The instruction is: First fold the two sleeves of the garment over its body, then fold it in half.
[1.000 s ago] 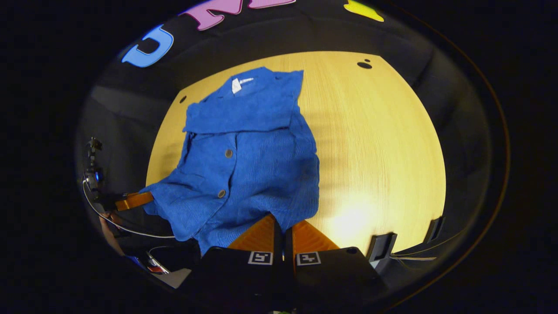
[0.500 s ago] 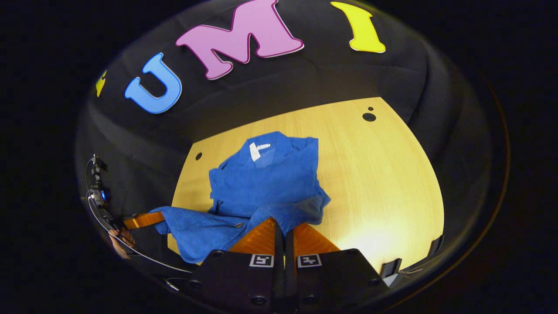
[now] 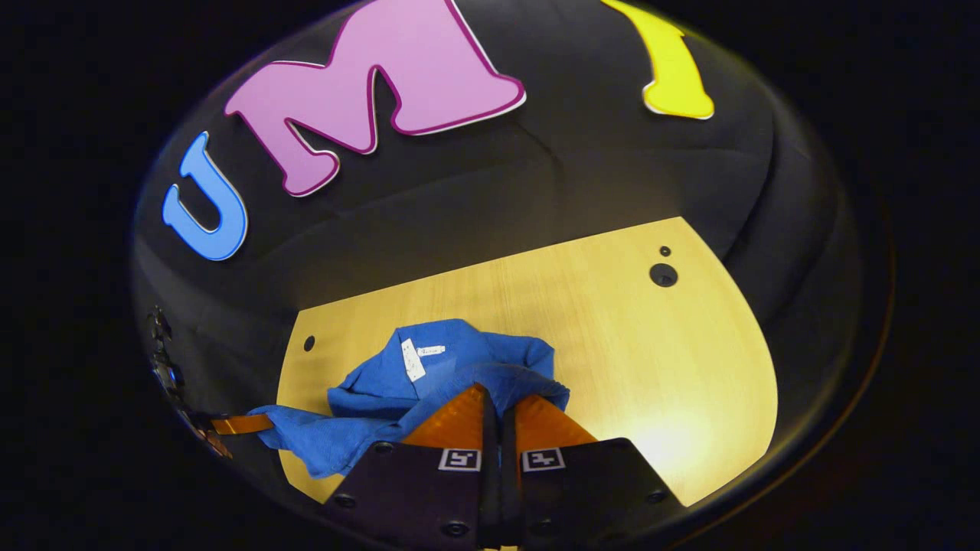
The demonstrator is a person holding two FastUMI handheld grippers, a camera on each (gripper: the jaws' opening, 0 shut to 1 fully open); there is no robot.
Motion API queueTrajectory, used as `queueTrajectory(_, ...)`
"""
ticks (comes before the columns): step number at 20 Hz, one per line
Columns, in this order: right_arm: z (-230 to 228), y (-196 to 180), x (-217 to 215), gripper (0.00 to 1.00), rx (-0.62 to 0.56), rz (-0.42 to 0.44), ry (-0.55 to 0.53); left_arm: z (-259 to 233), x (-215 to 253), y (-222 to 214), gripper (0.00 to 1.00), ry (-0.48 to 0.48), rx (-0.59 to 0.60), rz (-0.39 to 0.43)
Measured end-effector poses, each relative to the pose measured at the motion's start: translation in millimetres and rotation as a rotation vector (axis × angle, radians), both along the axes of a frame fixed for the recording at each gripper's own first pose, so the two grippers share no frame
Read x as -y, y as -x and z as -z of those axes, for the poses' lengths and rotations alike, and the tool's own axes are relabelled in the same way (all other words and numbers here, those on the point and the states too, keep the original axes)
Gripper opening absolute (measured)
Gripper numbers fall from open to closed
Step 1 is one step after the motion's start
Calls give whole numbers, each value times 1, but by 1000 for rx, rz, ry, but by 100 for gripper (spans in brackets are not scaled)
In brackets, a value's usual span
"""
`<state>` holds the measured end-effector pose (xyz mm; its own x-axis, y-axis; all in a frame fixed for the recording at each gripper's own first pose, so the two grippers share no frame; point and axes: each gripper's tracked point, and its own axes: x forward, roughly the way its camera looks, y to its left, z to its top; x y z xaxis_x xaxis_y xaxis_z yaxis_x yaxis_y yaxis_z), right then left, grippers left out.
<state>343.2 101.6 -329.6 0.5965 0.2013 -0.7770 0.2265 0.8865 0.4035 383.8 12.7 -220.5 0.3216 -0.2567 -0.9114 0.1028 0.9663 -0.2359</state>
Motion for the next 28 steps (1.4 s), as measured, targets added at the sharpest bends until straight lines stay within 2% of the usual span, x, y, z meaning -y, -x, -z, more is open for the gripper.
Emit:
queueTrajectory(3, 47, -32, -3, 4, -31, -57, 12, 22, 4, -39, 0, 2, -29, -55)
queueTrajectory(5, 70, -46, 2, 5, -13, -96, 55, 44, -8, -64, 0, -110, -14, -60)
queueTrajectory(7, 81, -56, 5, 5, 15, -119, 61, 50, 1, -86, 0, -143, 48, -54)
queueTrajectory(9, 89, -71, 5, 5, 31, -95, 14, 59, 5, -96, 0, -158, 59, -69)
queueTrajectory(11, 97, -84, 7, 5, 23, -35, -40, 76, 5, -101, 0, -183, 29, -85)
queueTrajectory(12, 103, -88, 12, 8, 16, -10, -34, 85, 4, -102, 0, -192, 14, -88)
queueTrajectory(13, 110, -90, 19, 18, 8, 10, -11, 94, 4, -101, 0, -203, -9, -94)
queueTrajectory(15, 111, -97, 31, 57, 40, 36, 43, 105, 13, -107, 9, -177, -7, -98)
queueTrajectory(16, 111, -101, 30, 78, 55, 34, 41, 104, 16, -113, 30, -180, 15, -106)
queueTrajectory(17, 108, -100, 30, 54, 65, 31, 42, 98, 13, -113, 51, -186, 43, -105)
queueTrajectory(18, 107, -101, 29, 71, 81, 25, 49, 95, 12, -117, 72, -204, 69, -101)
queueTrajectory(19, 103, -102, 30, 67, 98, 15, 59, 92, 11, -120, 72, -213, 89, -92)
queueTrajectory(20, 100, -104, 28, 85, 114, 8, 73, 88, 15, -122, 72, -211, 115, -83)
queueTrajectory(21, 96, -104, 27, 87, 125, 4, 77, 86, 16, -121, 73, -204, 132, -70)
queueTrajectory(22, 92, -105, 25, 74, 137, -1, 82, 84, 17, -123, 74, -209, 152, -62)
queueTrajectory(23, 89, -104, 26, 94, 151, -8, 93, 80, 18, -129, 77, -219, 184, -59)
queueTrajectory(24, 85, -104, 27, 97, 171, -19, 116, 74, 18, -133, 81, -236, 221, -55)
queueTrajectory(25, 78, -103, 31, 84, 200, -30, 164, 66, 17, -134, 82, -261, 273, -51)
queueTrajectory(26, 68, -100, 36, 97, 235, -41, 230, 54, 15, -136, 84, -293, 339, -37)
queueTrajectory(28, 46, -100, 41, 98, 317, -69, 314, 39, 17, -139, 84, -342, 451, -5)
